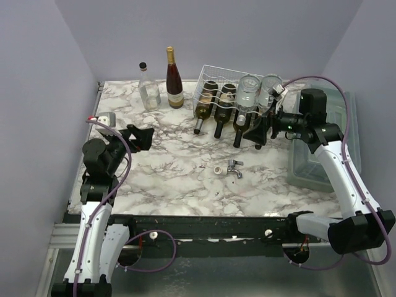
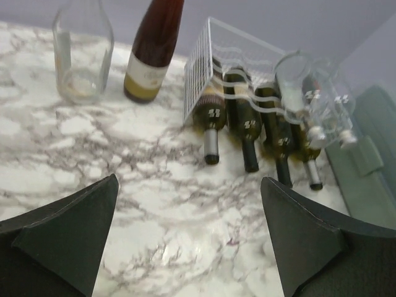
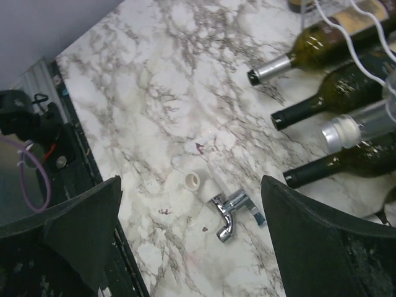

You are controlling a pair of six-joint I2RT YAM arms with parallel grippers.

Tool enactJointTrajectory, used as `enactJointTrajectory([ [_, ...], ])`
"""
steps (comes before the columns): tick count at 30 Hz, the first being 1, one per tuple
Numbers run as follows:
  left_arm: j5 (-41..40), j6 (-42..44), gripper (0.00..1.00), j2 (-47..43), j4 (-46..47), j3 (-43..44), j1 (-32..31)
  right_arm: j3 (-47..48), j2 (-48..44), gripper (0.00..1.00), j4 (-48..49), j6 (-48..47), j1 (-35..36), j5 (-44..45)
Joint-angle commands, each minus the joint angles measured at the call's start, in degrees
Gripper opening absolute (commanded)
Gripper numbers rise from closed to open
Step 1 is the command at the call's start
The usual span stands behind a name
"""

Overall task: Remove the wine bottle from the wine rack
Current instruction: Pick up the wine bottle from the wine rack.

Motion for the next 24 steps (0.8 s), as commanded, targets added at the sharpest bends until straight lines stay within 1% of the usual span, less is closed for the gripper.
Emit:
enactJointTrajectory([
  [1,5.1,5.0,0.99,-2.4,-6.8,-5.3,0.3,3.5,1.1,0.96,-0.8,7.6,3.7,19.1],
  [4,4.5,5.9,0.99,-4.7,-6.5,-8.5,0.3,5.1,2.9,0.95,0.5,11.9,6.8,28.7],
  [7,3.2,7.6,0.99,-7.1,-8.0,-9.0,0.2,6.1,5.8,0.95,2.5,17.3,10.0,38.3],
  [8,2.3,8.0,0.99,-7.9,-8.1,-9.2,0.2,6.4,7.2,0.95,3.2,19.9,11.0,42.4],
  [11,0.9,8.3,0.99,-9.3,-8.2,-9.5,0.3,7.8,11.2,0.96,4.2,26.4,15.5,59.8],
  [13,1.0,8.4,0.99,-9.4,-8.2,-9.4,0.3,8.1,13.5,0.97,5.4,28.9,17.1,65.4],
  [17,1.2,8.7,0.99,-9.6,-8.4,-9.3,0.2,8.4,16.8,0.98,8.3,33.8,17.4,70.7],
  [20,0.8,8.8,0.99,-10.1,-8.5,-9.4,0.3,9.7,20.0,0.98,9.4,36.5,17.4,75.1],
  [23,0.4,9.0,0.99,-10.3,-8.6,-9.4,0.2,12.1,23.8,0.96,8.3,39.2,17.4,77.2],
  [24,0.4,9.0,0.99,-10.4,-8.6,-9.4,0.3,12.7,25.0,0.94,8.5,39.2,17.4,76.4],
])
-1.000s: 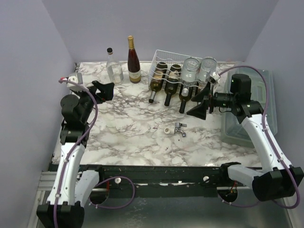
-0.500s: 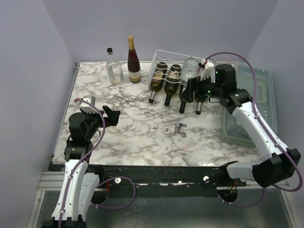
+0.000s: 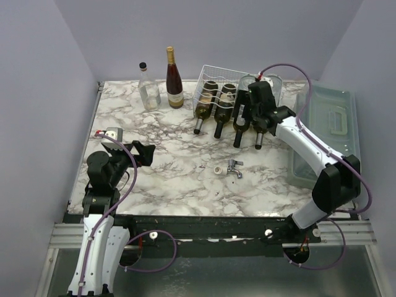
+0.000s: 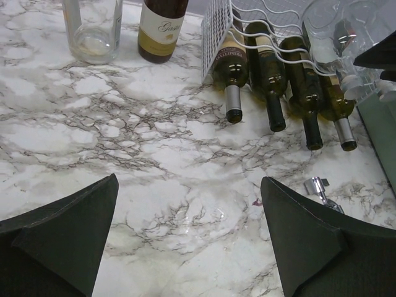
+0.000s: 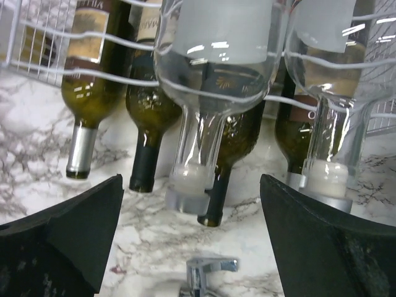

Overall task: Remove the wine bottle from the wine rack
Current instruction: Pick up the wine bottle from the wine rack.

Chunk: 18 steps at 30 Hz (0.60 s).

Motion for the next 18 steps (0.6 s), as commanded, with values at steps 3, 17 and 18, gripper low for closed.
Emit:
enactJointTrajectory([
  [3,-1.5,1.0,0.99,-1.1,0.0,0.0,0.3,5.9,6.9,0.92,1.7,6.4,-0.1,6.5],
  [17,-0.8,1.2,0.99,-1.2,-0.1,0.1,0.3,11.6,15.9,0.84,1.3,9.4,-0.5,10.7],
  [18,-0.8,1.2,0.99,-1.2,-0.2,0.1,0.3,11.6,16.2,0.84,1.2,9.7,-0.7,10.9],
])
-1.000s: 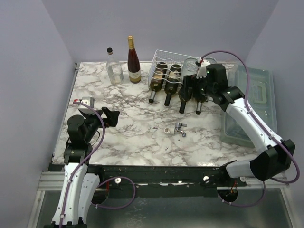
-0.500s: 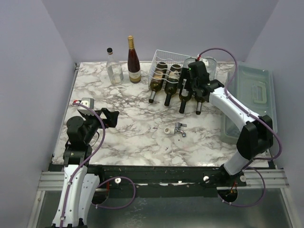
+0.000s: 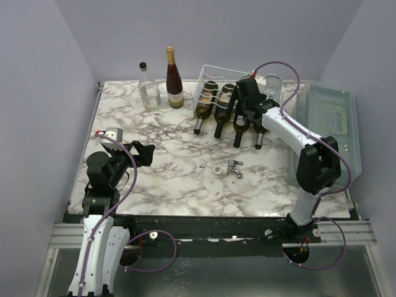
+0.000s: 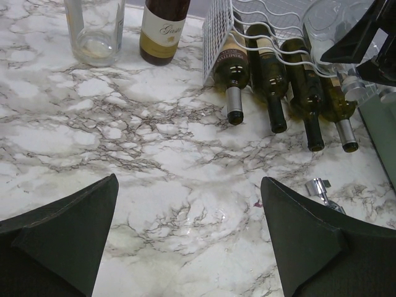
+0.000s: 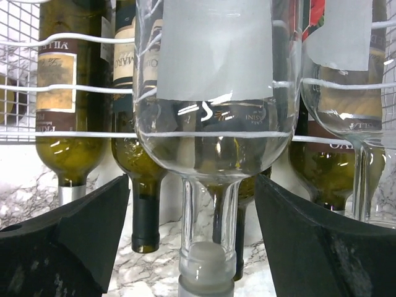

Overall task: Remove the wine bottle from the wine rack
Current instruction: Pick up the wine bottle from the wine rack.

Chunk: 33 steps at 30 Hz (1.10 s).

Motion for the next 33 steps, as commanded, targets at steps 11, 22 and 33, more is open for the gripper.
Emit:
enactJointTrajectory([
  [11,-0.2,0.8,0.99,-0.5,-0.2,0.2,0.2,0.4,3.3,0.72,2.2,1.8,-1.9,1.3],
  [22,-0.3,1.0,0.99,-0.4,-0.3,0.2,0.3,-1.0,3.1,0.69,5.0,0.8,-1.9,1.3],
  [33,0.0,1.0,0.99,-0.1,-0.4,0.3,0.3,-3.0,0.9,0.38,5.8,0.3,-1.9,-1.9],
])
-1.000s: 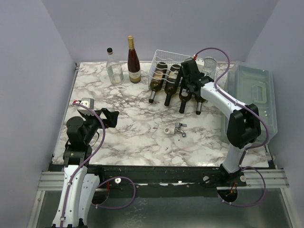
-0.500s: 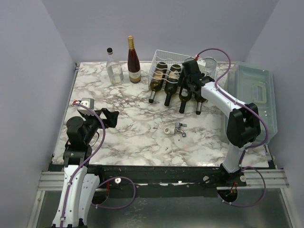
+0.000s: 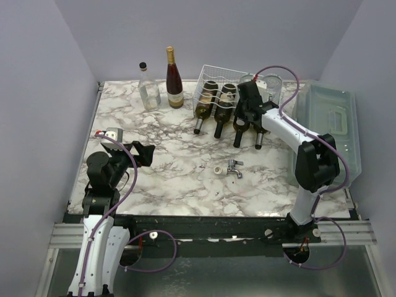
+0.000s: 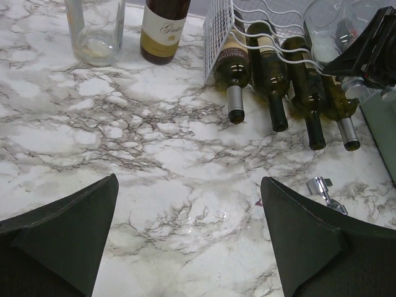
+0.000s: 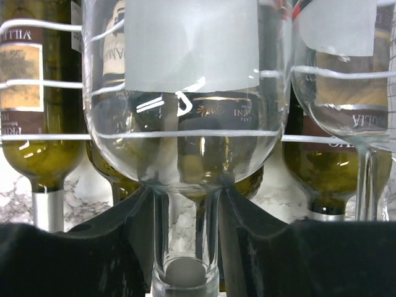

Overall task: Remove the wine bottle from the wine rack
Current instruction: Pick up the wine bottle from the wine rack.

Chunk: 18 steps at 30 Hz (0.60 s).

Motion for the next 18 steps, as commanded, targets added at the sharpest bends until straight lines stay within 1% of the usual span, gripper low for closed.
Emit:
enactJointTrajectory([
  [1,-0.1,0.6,0.99,0.0,-0.2,0.3,0.2,-1.3,-1.7,0.32,4.1,0.1,-0.3,-1.9],
  [2,-0.1,0.6,0.99,0.0,-0.2,0.3,0.2,-1.4,-2.1,0.26,4.2,0.0,-0.3,-2.3],
  [6,-0.1,0.6,0.99,0.1,-0.2,0.3,0.3,-1.6,-4.0,0.07,4.5,-0.3,-0.3,-3.6],
  [8,0.0,0.6,0.99,0.2,-0.2,0.3,0.3,-1.6,-5.0,0.00,4.8,-0.6,-0.3,-4.3],
  [12,-0.1,0.6,0.99,0.3,-0.2,0.3,0.3,-2.0,-7.3,0.00,6.0,-1.4,-0.3,-6.1],
  [15,0.1,0.6,0.99,0.4,-0.3,0.3,0.3,-3.6,-10.3,0.00,8.9,-2.9,-0.2,-8.8],
  [18,0.1,0.6,0.99,0.3,-0.2,0.3,0.2,-2.7,-11.6,0.00,8.6,-3.9,-0.2,-9.5],
])
